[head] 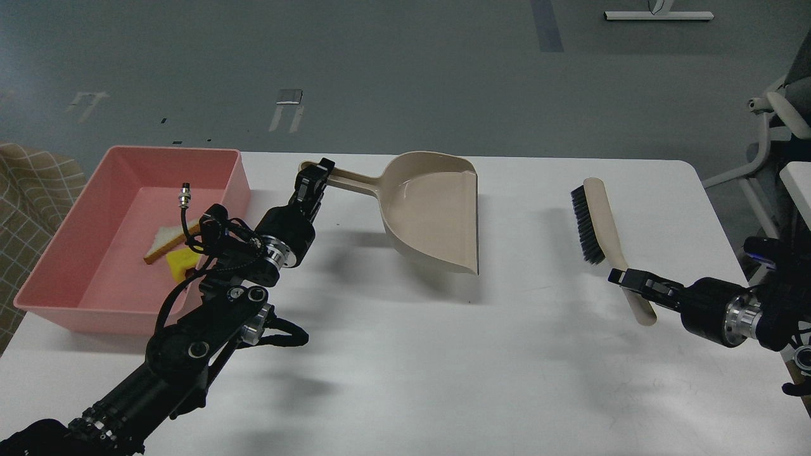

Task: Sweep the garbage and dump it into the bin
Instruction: 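Lower the dustpan back onto the table with the left gripper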

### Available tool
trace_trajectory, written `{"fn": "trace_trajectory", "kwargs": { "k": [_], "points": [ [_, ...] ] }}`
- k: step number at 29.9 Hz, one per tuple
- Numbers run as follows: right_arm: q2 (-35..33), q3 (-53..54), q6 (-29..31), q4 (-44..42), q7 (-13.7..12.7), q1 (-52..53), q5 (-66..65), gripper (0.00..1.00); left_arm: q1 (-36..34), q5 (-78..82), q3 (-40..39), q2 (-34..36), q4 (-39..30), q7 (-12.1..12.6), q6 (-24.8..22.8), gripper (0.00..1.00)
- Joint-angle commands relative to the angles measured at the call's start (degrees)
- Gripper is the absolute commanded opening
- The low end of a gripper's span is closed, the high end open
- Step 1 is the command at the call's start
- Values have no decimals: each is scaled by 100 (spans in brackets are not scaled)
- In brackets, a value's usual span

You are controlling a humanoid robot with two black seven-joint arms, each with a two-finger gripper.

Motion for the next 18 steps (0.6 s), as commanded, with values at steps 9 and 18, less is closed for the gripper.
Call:
{"fn": "trace_trajectory", "kwargs": {
  "k": [9, 18],
  "points": [
    [-7, -8, -2, 16, 0, -8, 3, 4, 82, 51, 391, 132, 174, -127, 14, 0],
    [-7, -8, -2, 25, 0, -8, 12, 4, 91, 51, 549, 141, 235, -127, 5, 62]
  ]
}}
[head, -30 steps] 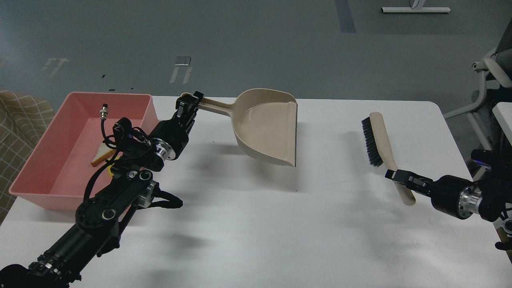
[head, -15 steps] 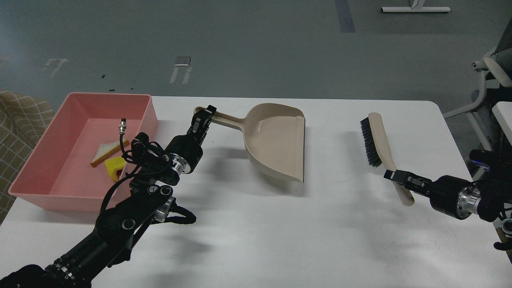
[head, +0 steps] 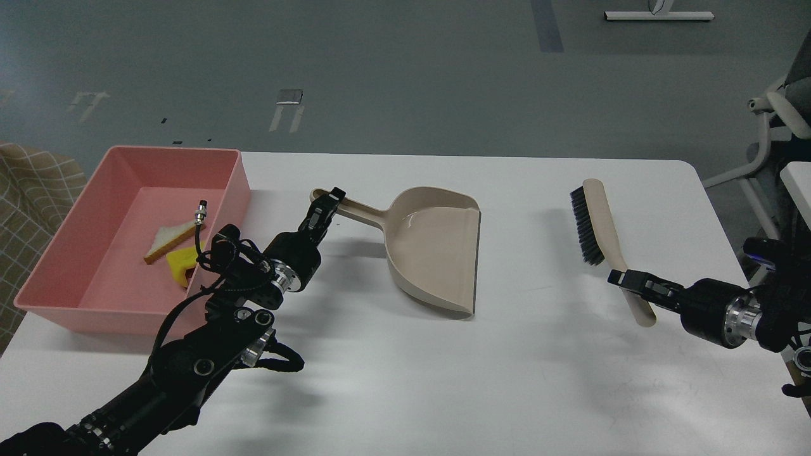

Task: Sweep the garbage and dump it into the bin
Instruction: 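Lower the dustpan back onto the table with the left gripper, then release the dustpan and brush, opening both grippers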

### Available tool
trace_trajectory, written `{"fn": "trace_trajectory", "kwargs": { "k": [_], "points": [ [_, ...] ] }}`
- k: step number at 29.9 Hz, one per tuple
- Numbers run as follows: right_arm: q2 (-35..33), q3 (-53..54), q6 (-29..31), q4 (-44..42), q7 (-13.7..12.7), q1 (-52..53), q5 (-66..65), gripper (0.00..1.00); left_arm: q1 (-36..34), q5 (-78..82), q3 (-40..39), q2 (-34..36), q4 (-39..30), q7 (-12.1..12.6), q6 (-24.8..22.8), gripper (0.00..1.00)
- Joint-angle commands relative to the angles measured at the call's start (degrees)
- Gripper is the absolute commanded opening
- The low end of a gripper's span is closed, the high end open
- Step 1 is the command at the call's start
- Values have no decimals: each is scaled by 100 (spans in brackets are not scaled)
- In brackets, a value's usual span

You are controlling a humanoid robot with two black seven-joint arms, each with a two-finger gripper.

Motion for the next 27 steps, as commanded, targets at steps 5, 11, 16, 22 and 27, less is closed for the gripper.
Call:
{"fn": "trace_trajectory", "kwargs": {
  "k": [5, 11, 16, 22, 27],
  "points": [
    [9, -9, 26, -8, 9, 0, 26, 5, 44, 20, 15, 191, -17, -39, -61, 85],
    [9, -18, 62, -26, 0, -71, 26, 6, 115, -6, 366, 402, -61, -249, -79, 96],
    [9, -26, 88, -26, 0, -141, 35, 11, 220, -50, 542, 613, -157, -337, -157, 97],
    [0, -26, 97, -9, 9, -159, 44, 19, 378, -59, 543, 815, -420, -496, -324, 97],
    [0, -18, 106, 9, 0, -159, 44, 49, 457, -59, 525, 939, -553, -496, -439, 97]
  ]
}}
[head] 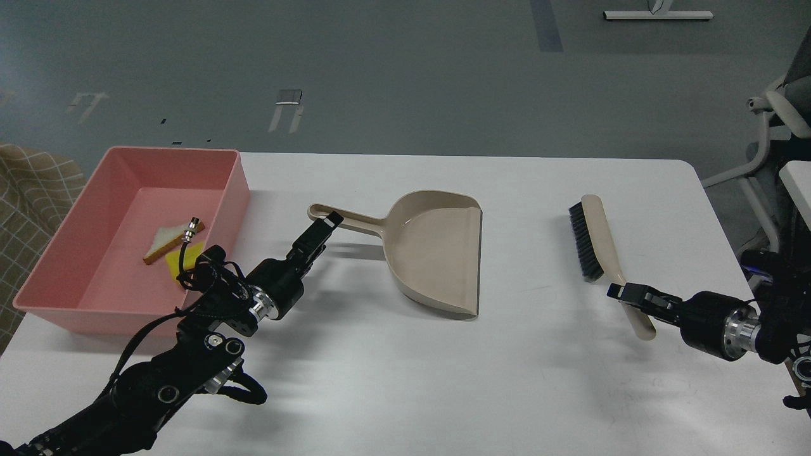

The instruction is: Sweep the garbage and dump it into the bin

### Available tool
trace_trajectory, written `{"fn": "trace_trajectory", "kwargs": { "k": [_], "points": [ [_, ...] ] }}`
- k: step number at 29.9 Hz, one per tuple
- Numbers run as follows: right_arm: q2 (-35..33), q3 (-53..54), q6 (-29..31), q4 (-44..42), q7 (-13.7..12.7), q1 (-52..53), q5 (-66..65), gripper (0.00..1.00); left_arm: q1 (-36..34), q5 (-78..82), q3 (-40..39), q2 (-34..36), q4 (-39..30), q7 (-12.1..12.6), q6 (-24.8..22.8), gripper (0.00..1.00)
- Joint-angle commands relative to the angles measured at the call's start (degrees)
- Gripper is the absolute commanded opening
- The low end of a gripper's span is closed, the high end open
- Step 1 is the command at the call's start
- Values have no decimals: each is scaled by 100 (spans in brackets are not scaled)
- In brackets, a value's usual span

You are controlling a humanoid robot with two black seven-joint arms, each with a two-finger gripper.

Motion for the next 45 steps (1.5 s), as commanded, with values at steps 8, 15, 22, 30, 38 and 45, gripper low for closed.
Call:
{"fn": "trace_trajectory", "kwargs": {
  "k": [8, 15, 22, 30, 38, 45],
  "points": [
    [-137, 26, 7, 51, -12, -9, 0, 68, 46, 0, -29, 67, -126, -12, -46, 97],
    [-760, 79, 7, 472, -12, 9, 9, 94, 336, -9, -82, 496, -792, -12, -160, 97],
    [-1693, 176, 60, 1185, 14, -9, 9, 95, 916, -53, -178, 1279, -1962, -12, -292, 97],
    [-1702, 1458, -511, 1229, 199, 0, 9, 96, 601, -1010, -1258, 1535, -2411, -100, -687, 97],
    [-1087, 2689, -555, 449, 680, 350, 377, 96, -1329, -1758, -1805, 1465, -1606, 67, -1338, 97],
    [221, 2742, -467, -1634, 1437, 1686, 738, 98, -3151, -1767, -1717, 569, 829, 6, -2128, 97]
  ]
}}
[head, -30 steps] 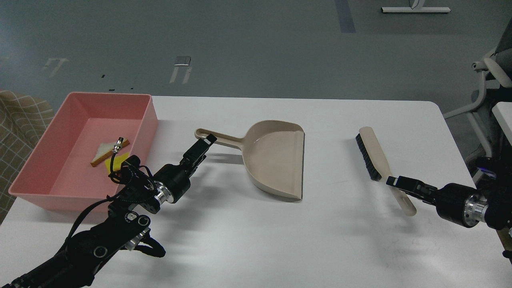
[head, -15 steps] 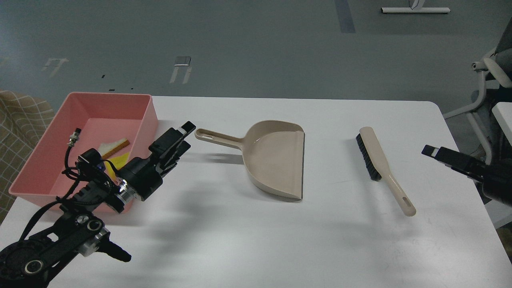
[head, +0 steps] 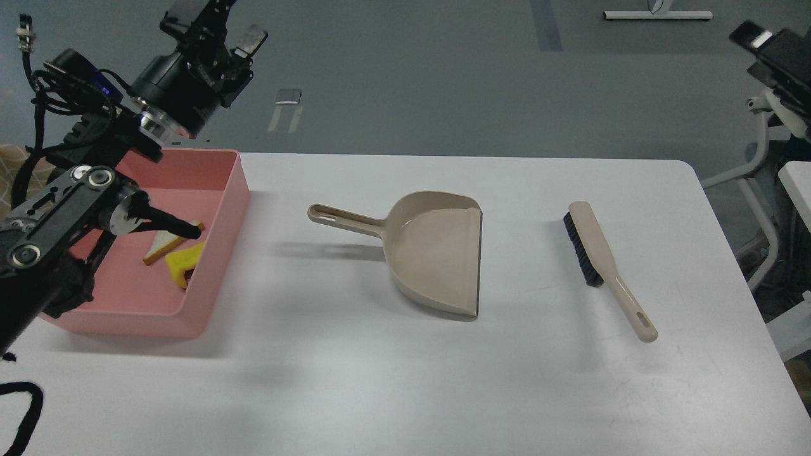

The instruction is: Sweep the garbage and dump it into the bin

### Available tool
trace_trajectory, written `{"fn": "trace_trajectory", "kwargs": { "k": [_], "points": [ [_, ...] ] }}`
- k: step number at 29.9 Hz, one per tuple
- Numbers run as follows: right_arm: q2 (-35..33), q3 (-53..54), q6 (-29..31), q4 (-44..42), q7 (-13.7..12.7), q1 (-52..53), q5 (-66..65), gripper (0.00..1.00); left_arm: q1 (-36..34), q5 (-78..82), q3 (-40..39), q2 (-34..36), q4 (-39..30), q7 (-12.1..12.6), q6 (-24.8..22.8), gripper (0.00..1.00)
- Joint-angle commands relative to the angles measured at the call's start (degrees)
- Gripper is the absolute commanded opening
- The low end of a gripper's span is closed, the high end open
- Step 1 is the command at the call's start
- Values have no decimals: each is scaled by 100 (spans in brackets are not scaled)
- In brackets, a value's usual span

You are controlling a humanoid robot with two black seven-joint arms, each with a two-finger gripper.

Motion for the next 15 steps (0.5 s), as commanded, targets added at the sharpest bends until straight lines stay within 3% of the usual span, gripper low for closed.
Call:
{"fn": "trace_trajectory", "kwargs": {
  "k": [1, 3, 8, 15],
  "points": [
    [918, 119, 41, -1290, 356, 664, 62, 99, -913, -1, 8, -555, 1438, -68, -520, 97],
    [1491, 365, 146, -1960, 506, 868, 62, 99, -1345, -9, 8, -864, 2118, -94, -697, 97],
    [3028, 1724, 778, -3217, 559, 1018, 62, 99, -1970, -736, 8, -1506, 3331, -182, -865, 97],
    [4339, 2808, 1279, -4228, 568, 1027, 211, 99, -1953, -1977, 26, -1858, 3806, -130, -1285, 97]
  ]
}}
